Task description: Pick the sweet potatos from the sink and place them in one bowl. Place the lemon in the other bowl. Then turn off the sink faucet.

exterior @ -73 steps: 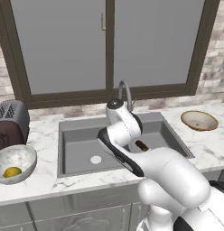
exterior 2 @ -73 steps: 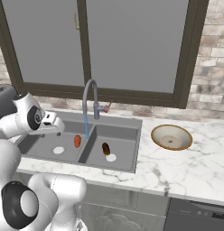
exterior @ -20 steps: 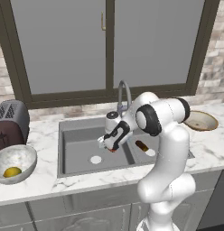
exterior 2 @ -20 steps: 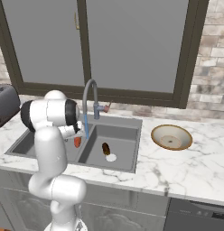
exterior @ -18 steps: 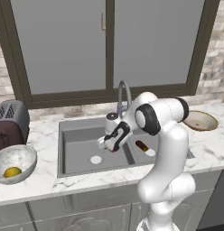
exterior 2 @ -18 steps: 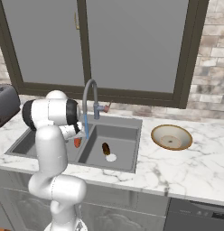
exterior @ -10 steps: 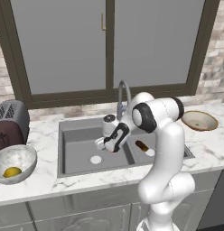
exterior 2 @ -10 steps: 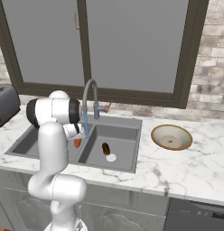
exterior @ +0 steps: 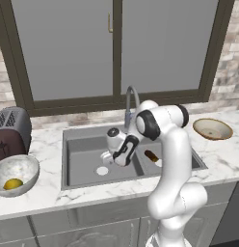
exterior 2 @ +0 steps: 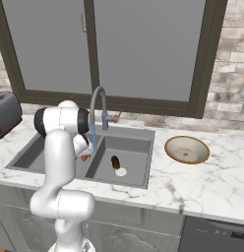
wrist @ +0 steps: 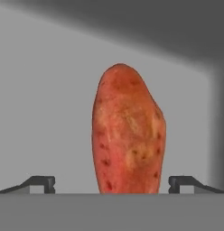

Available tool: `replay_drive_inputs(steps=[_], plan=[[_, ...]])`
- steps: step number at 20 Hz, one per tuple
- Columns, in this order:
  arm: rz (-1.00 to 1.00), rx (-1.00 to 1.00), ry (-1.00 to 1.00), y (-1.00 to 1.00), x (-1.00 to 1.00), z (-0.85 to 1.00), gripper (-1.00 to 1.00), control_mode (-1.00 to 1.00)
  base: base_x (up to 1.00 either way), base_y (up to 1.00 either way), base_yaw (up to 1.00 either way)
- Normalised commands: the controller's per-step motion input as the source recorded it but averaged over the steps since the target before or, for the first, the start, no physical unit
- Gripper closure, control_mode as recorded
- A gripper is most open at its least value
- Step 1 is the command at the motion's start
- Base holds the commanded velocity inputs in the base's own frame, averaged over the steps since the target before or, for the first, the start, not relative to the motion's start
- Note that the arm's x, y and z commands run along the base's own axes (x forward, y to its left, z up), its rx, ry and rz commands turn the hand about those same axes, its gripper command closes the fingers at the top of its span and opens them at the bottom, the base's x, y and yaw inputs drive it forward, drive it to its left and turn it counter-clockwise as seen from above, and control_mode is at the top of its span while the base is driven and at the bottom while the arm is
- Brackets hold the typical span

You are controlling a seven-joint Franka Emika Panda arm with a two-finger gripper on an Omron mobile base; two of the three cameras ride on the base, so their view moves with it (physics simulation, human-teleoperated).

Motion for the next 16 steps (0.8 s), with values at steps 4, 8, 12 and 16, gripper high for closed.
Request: replay_drive_inputs(steps=[4, 8, 12, 16], plan=[[-0.04, -0.03, -0.02, 0.0, 0.02, -0.41, -1.0, -1.0, 0.0, 0.0, 0.0], [-0.01, 0.0, 0.0, -0.05, 0.11, -0.45, -1.0, -1.0, 0.0, 0.0, 0.0], [0.0, 0.0, 0.0, -0.1, 0.19, -0.44, 1.0, -1.0, 0.0, 0.0, 0.0], [0.0, 0.0, 0.0, -0.31, 0.13, -0.47, 1.0, -1.0, 0.0, 0.0, 0.0]])
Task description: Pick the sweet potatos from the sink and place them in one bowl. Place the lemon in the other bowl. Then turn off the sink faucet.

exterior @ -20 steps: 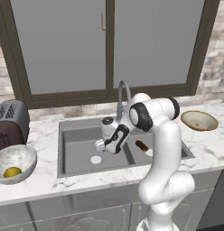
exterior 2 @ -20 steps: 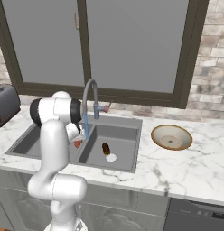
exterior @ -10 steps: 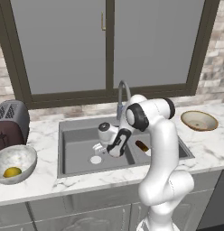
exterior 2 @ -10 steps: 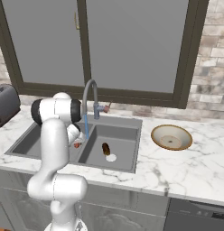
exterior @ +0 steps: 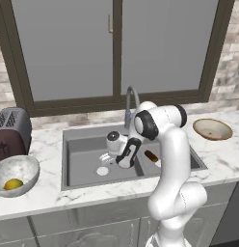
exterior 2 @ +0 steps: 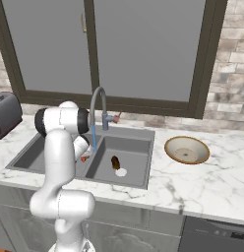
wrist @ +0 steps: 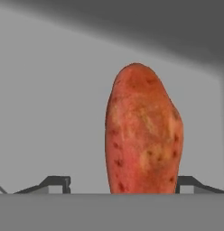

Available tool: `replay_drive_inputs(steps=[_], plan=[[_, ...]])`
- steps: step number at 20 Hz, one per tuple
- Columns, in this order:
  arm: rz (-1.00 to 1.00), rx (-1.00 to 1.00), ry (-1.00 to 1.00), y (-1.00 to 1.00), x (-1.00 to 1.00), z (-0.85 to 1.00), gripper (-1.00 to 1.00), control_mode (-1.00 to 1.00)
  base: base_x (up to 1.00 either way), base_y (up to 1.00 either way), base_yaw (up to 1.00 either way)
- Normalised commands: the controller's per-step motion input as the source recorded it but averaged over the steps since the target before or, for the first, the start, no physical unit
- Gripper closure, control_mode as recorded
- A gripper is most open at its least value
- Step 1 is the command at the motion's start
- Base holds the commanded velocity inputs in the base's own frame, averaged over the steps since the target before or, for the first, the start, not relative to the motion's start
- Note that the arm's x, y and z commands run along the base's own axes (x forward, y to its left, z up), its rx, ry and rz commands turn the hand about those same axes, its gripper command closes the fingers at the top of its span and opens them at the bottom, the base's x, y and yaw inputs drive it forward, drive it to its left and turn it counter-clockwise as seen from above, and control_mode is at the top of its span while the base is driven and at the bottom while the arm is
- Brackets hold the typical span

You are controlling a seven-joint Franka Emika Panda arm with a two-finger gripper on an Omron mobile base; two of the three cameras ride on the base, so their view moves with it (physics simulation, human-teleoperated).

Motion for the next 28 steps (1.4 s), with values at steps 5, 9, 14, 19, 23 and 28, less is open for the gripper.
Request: replay_drive_inputs(steps=[5, 9, 14, 19, 23, 28], plan=[[0.0, 0.03, 0.0, -0.4, 0.03, -0.13, 1.0, -1.0, 0.0, 0.0, 0.0], [0.0, 0.11, -0.01, -0.64, 0.0, 0.0, 1.0, -1.0, 0.0, 0.0, 0.0], [-0.04, 0.05, -0.08, -0.27, -0.09, 0.11, 1.0, -1.0, 0.0, 0.0, 0.0], [-0.08, 0.0, -0.3, -0.08, -0.4, 0.82, 1.0, -1.0, 0.0, 0.0, 0.0], [-0.09, 0.0, -0.28, -0.09, -0.6, 1.0, 1.0, -1.0, 0.0, 0.0, 0.0], [-0.1, 0.01, -0.18, -0.01, -0.82, 1.0, 1.0, -1.0, 0.0, 0.0, 0.0]])
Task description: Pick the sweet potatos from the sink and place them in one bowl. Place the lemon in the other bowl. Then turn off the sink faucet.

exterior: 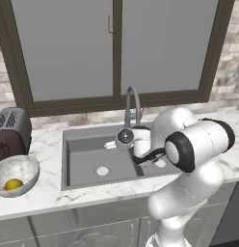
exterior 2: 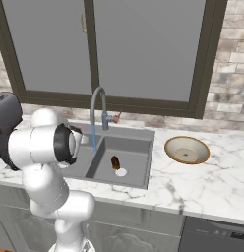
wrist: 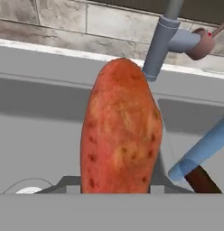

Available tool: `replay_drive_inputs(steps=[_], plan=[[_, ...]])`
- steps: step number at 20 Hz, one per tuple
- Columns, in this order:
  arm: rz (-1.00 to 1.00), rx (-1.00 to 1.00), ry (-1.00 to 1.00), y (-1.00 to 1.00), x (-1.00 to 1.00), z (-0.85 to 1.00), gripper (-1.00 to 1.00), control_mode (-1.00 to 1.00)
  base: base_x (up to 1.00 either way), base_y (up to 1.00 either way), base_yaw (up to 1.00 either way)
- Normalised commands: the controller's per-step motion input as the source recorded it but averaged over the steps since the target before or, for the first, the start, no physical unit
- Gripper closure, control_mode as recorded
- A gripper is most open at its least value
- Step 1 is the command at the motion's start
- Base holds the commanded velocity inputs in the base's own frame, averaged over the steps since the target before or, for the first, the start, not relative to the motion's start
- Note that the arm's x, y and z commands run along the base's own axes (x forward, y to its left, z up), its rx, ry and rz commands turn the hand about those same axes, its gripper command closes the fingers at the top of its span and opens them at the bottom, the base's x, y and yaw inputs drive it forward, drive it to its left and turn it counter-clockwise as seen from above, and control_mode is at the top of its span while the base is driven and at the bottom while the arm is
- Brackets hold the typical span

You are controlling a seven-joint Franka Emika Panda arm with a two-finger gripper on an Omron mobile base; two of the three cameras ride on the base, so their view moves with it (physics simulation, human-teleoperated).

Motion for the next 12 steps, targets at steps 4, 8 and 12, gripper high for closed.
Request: replay_drive_inputs(steps=[4, 8, 12], plan=[[-0.08, 0.02, -0.09, 0.0, -0.65, 1.0, 1.0, -1.0, 0.0, 0.0, 0.0], [-0.06, 0.05, 0.0, 0.0, -0.31, 1.0, 1.0, -1.0, 0.0, 0.0, 0.0], [-0.03, 0.02, 0.01, 0.0, -0.17, 1.0, 1.0, -1.0, 0.0, 0.0, 0.0]])
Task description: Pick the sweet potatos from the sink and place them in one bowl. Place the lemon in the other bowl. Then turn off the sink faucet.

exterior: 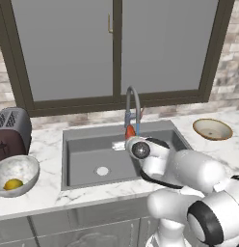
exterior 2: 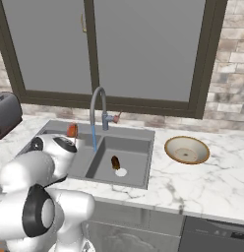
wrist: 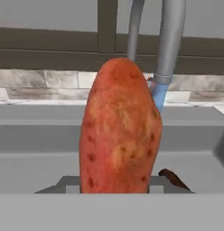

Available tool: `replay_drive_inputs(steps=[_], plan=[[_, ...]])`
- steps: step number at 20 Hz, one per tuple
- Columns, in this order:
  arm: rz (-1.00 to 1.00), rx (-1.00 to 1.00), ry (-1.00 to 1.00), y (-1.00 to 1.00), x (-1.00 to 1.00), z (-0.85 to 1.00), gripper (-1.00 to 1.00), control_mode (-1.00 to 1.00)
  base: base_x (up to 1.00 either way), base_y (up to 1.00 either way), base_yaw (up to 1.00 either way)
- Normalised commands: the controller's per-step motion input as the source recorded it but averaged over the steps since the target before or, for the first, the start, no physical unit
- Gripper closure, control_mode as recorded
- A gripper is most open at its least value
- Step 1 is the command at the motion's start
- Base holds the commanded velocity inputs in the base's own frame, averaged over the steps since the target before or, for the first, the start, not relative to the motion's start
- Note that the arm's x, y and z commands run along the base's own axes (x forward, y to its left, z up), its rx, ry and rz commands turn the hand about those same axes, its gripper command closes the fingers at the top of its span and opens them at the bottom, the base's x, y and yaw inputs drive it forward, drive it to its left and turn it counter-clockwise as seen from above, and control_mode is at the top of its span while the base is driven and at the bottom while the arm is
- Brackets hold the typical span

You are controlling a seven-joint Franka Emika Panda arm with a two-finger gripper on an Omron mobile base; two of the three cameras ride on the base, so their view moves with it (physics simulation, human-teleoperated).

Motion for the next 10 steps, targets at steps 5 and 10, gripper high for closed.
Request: replay_drive_inputs(steps=[5, 10], plan=[[-0.01, 0.01, 0.04, 0.0, -0.32, 1.0, 1.0, -1.0, 0.0, 0.0, 0.0], [-0.01, 0.0, 0.1, -0.02, -0.59, 0.95, 1.0, -1.0, 0.0, 0.0, 0.0]])
